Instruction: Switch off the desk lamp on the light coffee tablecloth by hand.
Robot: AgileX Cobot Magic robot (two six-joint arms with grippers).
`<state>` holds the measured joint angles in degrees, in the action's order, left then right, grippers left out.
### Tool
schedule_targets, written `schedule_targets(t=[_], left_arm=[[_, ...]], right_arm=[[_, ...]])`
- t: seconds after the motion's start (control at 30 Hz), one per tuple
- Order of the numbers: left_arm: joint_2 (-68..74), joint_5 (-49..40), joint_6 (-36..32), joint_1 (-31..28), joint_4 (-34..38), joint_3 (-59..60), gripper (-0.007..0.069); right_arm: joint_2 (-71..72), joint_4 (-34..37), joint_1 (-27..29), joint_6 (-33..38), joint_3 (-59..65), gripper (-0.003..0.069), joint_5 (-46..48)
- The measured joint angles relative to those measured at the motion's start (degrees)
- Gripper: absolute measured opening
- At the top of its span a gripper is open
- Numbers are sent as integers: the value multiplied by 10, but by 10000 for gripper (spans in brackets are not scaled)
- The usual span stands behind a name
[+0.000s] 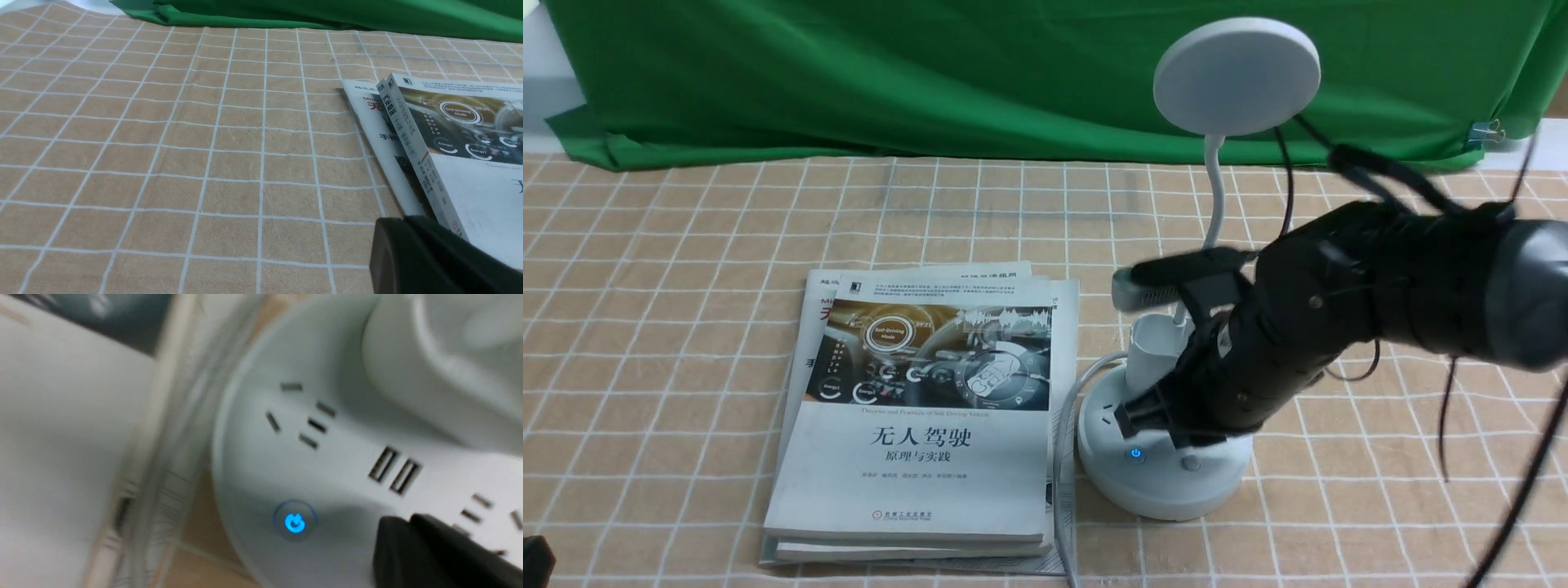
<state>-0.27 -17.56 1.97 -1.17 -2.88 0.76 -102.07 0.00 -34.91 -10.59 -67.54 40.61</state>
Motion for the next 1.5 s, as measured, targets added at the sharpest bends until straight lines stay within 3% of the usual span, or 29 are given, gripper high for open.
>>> schedule_targets(t=[0.3,0.77,1.3,1.5], left_arm=[[0,0,0,0,0,0,5],[0,0,0,0,0,0,5],[0,0,0,0,0,0,5],[0,0,0,1,0,0,5]], right_arm=[[85,0,0,0,12,42,23],[409,0,0,0,224,46,43],[575,0,0,0,245,71,51],[668,0,106,0,330,39,42]])
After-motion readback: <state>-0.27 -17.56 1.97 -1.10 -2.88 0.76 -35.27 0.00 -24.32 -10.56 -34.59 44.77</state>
